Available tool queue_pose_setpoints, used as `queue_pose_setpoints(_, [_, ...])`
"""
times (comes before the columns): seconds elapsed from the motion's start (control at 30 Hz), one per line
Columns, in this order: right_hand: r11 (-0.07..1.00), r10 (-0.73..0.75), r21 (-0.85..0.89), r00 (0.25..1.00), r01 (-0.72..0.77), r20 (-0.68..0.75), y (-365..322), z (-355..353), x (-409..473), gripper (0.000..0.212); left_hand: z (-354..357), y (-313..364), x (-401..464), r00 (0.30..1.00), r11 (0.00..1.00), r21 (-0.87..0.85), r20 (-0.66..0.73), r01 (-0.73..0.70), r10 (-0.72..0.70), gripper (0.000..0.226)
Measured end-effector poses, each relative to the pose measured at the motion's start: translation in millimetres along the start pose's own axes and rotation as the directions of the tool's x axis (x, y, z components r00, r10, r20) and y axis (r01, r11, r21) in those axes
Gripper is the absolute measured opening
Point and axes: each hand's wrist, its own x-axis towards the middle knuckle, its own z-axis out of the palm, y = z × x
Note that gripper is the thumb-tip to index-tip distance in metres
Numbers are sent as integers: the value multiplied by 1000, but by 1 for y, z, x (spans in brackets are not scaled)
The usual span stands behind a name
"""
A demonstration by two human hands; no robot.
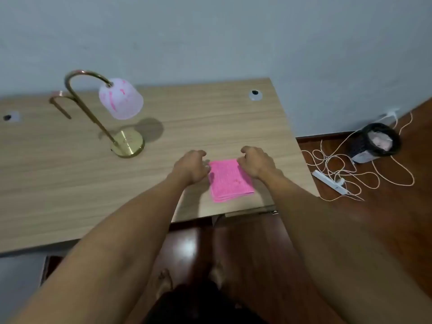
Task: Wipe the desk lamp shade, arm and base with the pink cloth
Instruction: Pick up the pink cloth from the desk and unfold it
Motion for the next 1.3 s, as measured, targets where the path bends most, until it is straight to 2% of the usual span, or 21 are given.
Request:
queue_pose_setpoints(0.17, [999, 19, 39, 998, -21, 56, 19, 32, 18, 37, 36, 4, 15, 994, 997, -24, 89, 70, -67, 66])
queue_pose_setpoints(0.3, [975, 114, 192, 993, -115, 18, 32, 52, 36, 41, 58, 5, 25, 990, 993, -38, 93, 115, -111, 72])
queue_pose_setpoints(0.4, [929, 189, 315, 981, -196, 52, 37, 59, 47, 14, 68, 4, 29, 985, 984, -83, 87, 157, -150, 81])
queue_pose_setpoints(0.43, [915, 173, 358, 982, -188, 74, 37, 58, 48, 8, 70, 2, 31, 984, 981, -101, 88, 165, -156, 83])
queue_pose_setpoints(0.5, [859, 106, 488, 987, -152, 122, 32, 51, 47, 27, 71, -2, 33, 980, 975, -123, 96, 184, -173, 86])
queue_pose_setpoints(0.6, [764, -26, 633, 973, -130, 231, 17, 32, 40, 29, 64, -2, 34, 972, 954, -206, 128, 219, -195, 88])
queue_pose_setpoints(0.63, [748, -72, 652, 961, -125, 266, 11, 25, 38, 28, 61, -1, 33, 969, 946, -230, 152, 227, -196, 83])
queue_pose_setpoints(0.7, [729, -135, 675, 944, -112, 302, -2, 12, 34, 26, 54, -2, 31, 973, 946, -252, 155, 203, -168, 54])
queue_pose_setpoints(0.73, [721, -153, 686, 942, -100, 298, -9, 6, 31, 24, 50, -4, 31, 980, 945, -274, 129, 180, -149, 36])
queue_pose_setpoints(0.8, [705, -159, 706, 955, -67, 249, -21, -6, 27, 21, 39, -13, 31, 985, 902, -396, 104, 171, -141, 22])
queue_pose_setpoints(0.93, [662, -149, 750, 979, -5, 138, -52, -26, 21, 27, -12, -23, 16, 986, 814, -558, 120, 160, -112, 26])
queue_pose_setpoints(1.07, [653, -196, 755, 976, 59, 94, -94, -41, 15, 22, -60, -37, -5, 995, 817, -568, 55, 95, -78, 28])
queue_pose_setpoints(1.2, [685, -216, 711, 976, 161, -13, -142, -49, 11, 30, -99, -61, -25, 997, 841, -535, 62, 79, -54, 13])
queue_pose_setpoints(1.3, [705, -234, 684, 972, 189, -27, -178, -53, 8, 32, -126, -81, -40, 995, 851, -517, 66, 95, -71, 19])
